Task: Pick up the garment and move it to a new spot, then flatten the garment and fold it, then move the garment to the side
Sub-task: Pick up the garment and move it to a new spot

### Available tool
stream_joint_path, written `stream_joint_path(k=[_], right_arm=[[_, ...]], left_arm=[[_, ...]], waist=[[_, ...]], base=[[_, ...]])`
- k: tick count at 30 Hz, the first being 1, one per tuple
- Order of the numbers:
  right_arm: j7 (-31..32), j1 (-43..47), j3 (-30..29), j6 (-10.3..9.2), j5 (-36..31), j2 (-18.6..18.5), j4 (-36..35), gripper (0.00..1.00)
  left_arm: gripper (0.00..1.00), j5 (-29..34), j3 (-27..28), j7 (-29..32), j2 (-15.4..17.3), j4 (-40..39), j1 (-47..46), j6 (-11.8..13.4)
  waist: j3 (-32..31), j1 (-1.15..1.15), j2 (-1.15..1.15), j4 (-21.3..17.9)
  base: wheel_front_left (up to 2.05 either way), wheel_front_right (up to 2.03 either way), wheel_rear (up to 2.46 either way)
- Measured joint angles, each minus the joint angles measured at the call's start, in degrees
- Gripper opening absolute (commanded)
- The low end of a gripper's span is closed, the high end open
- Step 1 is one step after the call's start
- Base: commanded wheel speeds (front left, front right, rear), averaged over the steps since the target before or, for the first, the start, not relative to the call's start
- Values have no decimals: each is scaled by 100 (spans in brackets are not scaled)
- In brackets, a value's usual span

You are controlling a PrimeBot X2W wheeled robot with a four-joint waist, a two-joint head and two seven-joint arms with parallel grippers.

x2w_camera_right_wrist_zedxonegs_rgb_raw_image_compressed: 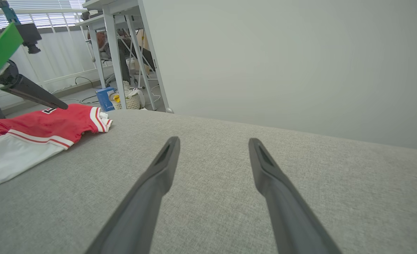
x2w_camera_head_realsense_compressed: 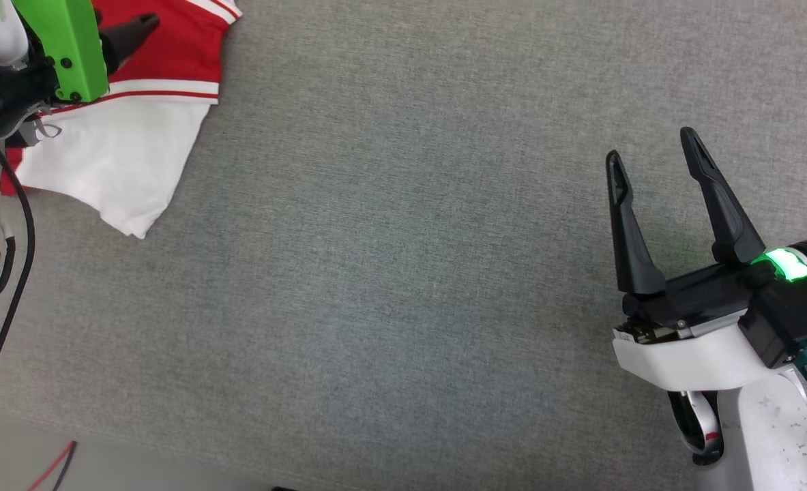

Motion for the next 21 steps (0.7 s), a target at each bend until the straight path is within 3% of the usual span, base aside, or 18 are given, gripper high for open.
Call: stream_joint_path(k=[5, 14, 15, 16, 21], right_arm=[[0, -140, 96, 1, 2, 1, -27, 100], [0, -195, 24, 0, 21, -1, -22, 100], [0, -195, 16, 0, 21, -1, -16, 100], [0, -195, 5, 0, 24, -2, -7, 100], [0, -195, -1, 0, 94, -1, 57, 100]], left_arm=[[100, -265, -409, 454, 65, 304, -59, 0], [100, -400, -992, 681, 220, 598, -352, -8], [39, -436, -1034, 659, 235, 606, -359, -8], [0, -502, -1115, 604, 258, 613, -375, -8], [0, -555, -1426, 147, 337, 650, -365, -1]], waist=[[322, 0, 0, -160], [607, -1, 1, -362], [603, -1, 0, -366], [585, -1, 0, -367], [413, -1, 0, -347]], base=[[0, 0, 0], [0, 0, 0], [0, 0, 0], [0, 0, 0], [0, 0, 0]])
